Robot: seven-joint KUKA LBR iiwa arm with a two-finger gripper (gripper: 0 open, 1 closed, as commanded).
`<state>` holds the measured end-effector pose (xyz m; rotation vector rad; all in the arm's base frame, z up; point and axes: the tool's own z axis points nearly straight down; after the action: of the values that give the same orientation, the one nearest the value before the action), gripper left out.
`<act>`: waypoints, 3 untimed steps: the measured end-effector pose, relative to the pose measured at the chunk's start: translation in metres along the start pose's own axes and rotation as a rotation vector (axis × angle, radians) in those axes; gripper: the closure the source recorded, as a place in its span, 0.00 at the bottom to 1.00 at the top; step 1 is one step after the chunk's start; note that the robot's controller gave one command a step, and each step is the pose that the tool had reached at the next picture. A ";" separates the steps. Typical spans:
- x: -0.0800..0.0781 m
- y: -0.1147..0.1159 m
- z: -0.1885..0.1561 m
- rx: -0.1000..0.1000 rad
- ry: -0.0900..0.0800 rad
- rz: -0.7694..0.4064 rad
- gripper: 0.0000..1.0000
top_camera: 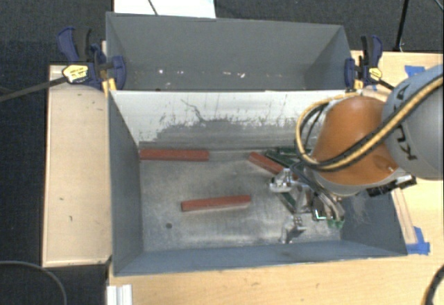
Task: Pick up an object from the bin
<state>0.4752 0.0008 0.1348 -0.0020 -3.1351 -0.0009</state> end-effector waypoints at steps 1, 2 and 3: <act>-0.001 0.000 -0.003 0.000 -0.005 0.000 0.00; -0.011 0.038 0.000 0.000 -0.010 -0.009 0.00; -0.071 0.057 0.057 -0.001 -0.018 -0.038 1.00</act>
Offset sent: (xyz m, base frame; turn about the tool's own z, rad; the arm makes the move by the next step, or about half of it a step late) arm 0.0130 0.0488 -0.0012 -0.0139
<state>0.5461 0.0573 0.0776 0.0575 -3.1528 -0.0026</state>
